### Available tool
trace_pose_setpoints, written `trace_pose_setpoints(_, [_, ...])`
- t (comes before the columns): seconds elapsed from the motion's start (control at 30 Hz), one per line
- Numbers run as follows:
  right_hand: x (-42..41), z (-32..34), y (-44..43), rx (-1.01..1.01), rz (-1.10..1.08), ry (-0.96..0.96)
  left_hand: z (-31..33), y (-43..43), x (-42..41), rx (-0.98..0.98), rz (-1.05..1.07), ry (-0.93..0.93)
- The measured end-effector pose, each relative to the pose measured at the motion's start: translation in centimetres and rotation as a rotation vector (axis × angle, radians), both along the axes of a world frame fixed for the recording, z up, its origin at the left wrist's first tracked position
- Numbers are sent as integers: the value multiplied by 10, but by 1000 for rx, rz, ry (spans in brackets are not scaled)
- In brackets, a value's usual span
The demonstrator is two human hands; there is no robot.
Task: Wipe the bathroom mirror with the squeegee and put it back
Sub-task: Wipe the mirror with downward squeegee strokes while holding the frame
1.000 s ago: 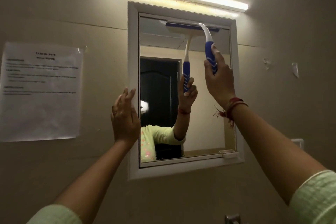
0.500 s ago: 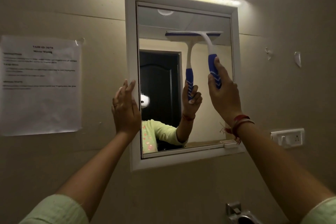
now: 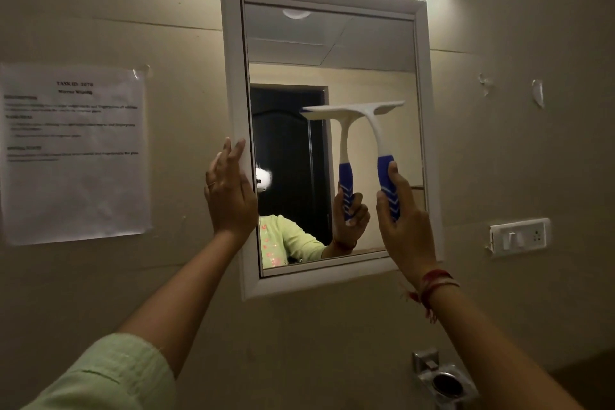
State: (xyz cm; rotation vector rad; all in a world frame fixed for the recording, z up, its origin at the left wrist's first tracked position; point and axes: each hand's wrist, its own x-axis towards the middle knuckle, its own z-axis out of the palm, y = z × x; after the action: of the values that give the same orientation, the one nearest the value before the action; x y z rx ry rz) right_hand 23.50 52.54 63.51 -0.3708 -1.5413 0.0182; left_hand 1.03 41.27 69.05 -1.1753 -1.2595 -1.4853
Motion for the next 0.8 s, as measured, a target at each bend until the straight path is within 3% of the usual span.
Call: trace_pose_setpoints(0.8, [0,-141,-13,-270,45,-115,-1,4,-5,0,16,-8])
